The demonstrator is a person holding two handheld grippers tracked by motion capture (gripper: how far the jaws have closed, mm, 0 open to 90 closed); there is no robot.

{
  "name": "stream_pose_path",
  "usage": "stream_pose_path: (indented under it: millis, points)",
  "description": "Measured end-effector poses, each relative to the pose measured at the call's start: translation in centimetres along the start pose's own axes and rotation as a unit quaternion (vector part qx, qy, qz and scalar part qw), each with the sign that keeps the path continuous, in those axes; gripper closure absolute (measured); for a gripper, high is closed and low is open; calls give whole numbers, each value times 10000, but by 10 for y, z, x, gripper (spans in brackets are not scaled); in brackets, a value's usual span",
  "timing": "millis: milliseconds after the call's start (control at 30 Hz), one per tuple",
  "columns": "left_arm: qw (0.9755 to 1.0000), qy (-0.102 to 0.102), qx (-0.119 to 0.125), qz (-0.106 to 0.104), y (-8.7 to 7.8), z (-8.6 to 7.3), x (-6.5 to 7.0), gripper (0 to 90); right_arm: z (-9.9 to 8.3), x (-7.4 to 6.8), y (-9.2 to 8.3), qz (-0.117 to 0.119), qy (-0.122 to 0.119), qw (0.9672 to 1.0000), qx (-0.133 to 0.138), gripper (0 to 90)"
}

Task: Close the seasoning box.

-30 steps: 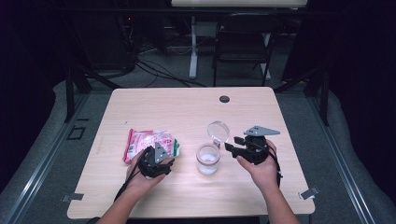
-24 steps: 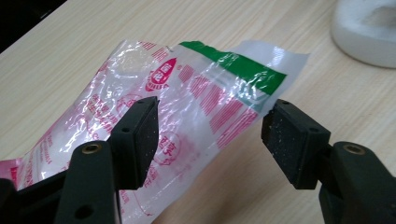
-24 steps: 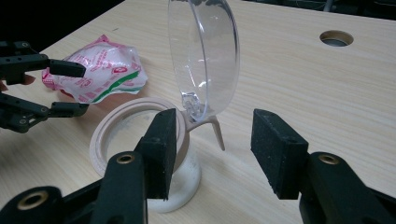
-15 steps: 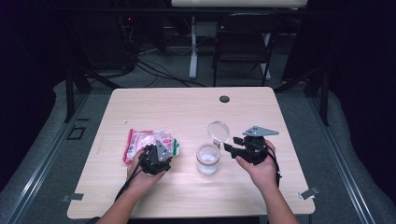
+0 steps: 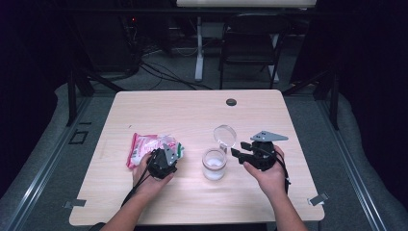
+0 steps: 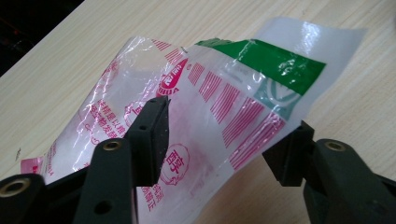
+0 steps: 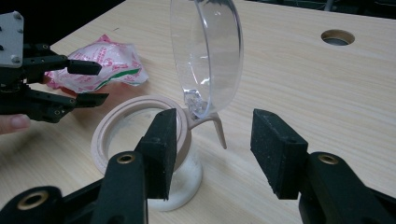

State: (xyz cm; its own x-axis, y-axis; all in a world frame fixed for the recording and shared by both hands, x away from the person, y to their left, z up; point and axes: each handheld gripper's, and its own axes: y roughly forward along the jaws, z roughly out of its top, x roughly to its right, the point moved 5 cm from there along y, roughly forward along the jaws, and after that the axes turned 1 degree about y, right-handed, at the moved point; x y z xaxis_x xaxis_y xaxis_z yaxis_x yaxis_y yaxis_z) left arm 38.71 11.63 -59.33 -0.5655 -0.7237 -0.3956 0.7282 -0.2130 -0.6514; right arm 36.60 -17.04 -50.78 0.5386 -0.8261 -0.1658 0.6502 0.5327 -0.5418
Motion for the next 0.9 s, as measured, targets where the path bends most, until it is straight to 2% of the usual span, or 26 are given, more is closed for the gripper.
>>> stream_pose_path:
  millis: [67, 167, 267, 433, 567, 667, 900]
  points:
    - [9999, -89, 5, -107, 2, 0, 1, 419, -1, 1, 0, -2, 14, 10000, 17, 505]
    - [9999, -56, 3, -131, 5, 0, 1, 397, -2, 0, -1, 10, 1, 10000, -6, 503]
    - [10000, -33, -8, -54, 9, -1, 1, 397, -4, -1, -1, 18, 26, 10000, 12, 501]
    - [9998, 168, -75, 107, 14, -2, 0, 405, -7, 2, -5, -44, 43, 10000, -10, 501]
    - [9997, 165, -109, 121, 17, -3, -3, 441, -9, 4, -8, -80, 73, 9999, 46, 501]
    - [9999, 33, -119, 40, 20, -3, -6, 464, -10, 5, -12, -117, 68, 9999, 25, 500]
    - [9999, -74, -152, 32, 23, -3, -9, 570, -12, 4, -15, -158, 79, 9998, 93, 501]
